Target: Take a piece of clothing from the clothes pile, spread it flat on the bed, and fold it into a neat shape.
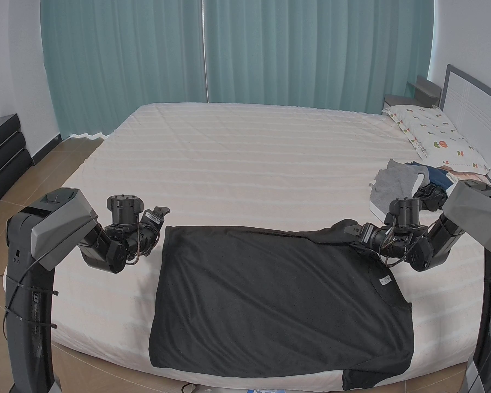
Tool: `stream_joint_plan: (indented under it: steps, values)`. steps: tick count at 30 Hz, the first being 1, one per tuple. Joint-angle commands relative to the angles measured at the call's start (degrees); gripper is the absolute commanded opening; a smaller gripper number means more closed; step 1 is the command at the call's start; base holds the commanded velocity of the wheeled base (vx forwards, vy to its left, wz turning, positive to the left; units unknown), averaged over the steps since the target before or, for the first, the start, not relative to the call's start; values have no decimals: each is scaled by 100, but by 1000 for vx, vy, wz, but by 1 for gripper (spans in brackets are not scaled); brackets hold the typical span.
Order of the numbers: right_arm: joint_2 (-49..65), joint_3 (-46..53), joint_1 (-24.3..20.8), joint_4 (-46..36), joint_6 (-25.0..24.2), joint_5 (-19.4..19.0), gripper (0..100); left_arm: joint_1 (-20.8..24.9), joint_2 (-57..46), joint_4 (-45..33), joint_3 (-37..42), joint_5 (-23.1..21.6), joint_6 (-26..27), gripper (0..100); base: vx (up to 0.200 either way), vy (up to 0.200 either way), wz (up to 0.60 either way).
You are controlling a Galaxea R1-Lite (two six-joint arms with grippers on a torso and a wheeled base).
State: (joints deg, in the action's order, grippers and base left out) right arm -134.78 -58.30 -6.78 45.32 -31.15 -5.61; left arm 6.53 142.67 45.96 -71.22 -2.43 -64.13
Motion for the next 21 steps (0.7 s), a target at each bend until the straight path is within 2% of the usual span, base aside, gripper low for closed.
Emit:
stream_joint_plan:
  steps: [1, 14, 21]
  values:
    - [-92, -279, -210, -208, 3, 25, 100, 6, -72, 27, 64, -12, 6, 100, 0, 0, 0]
    - [-382, 81, -377, -164, -172, -11, 100, 32, -20, 36, 64, 23, 156, 100, 0, 0, 0]
    - [-629, -288, 1, -182, -190, -2, 100, 32, 16, 45, 55, 23, 200, 100, 0, 0, 0]
